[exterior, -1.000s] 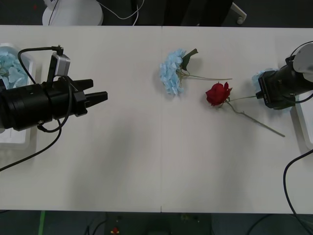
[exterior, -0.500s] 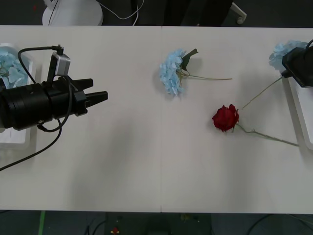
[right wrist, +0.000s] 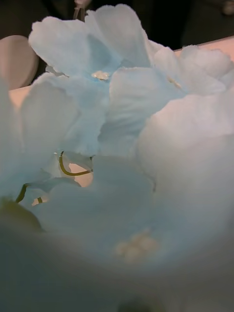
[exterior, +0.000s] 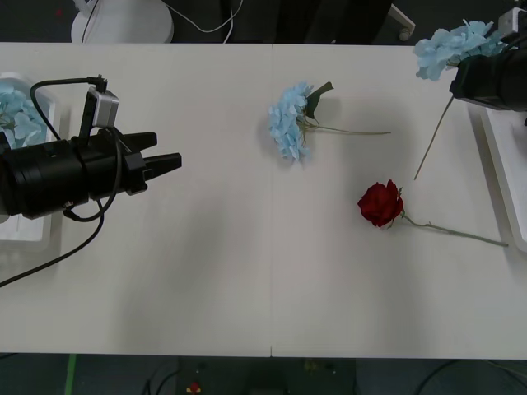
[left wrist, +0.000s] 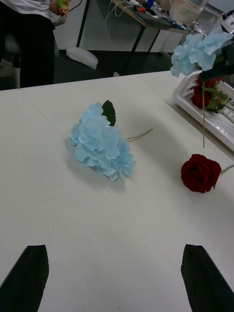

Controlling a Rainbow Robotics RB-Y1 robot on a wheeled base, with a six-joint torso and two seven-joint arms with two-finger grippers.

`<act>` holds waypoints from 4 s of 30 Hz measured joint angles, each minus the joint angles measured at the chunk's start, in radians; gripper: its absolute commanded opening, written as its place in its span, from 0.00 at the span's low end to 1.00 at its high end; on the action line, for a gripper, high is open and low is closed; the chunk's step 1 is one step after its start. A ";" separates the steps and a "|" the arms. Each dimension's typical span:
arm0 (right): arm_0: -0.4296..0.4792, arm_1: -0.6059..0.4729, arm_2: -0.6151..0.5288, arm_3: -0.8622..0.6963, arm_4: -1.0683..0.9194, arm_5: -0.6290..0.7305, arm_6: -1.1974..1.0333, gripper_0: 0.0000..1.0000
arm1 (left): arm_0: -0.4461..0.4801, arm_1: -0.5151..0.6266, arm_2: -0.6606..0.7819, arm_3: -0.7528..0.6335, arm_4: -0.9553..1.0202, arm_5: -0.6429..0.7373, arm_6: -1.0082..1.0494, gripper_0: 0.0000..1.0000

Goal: Put the red flowers into the right box and the blue flowers into the left box

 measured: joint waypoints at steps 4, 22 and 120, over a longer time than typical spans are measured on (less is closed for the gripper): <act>0.000 0.002 0.000 -0.091 -0.101 0.000 0.115 0.00 | 0.000 0.000 0.000 0.000 0.000 0.000 0.000 0.79; -0.083 0.239 0.114 -0.208 -0.416 -0.022 0.245 0.00 | -0.003 -0.009 -0.005 0.045 0.028 -0.001 0.000 0.79; -0.119 -0.155 0.323 -0.284 -0.355 0.455 0.908 0.98 | 0.030 0.004 0.535 0.340 -0.260 -0.093 0.000 0.00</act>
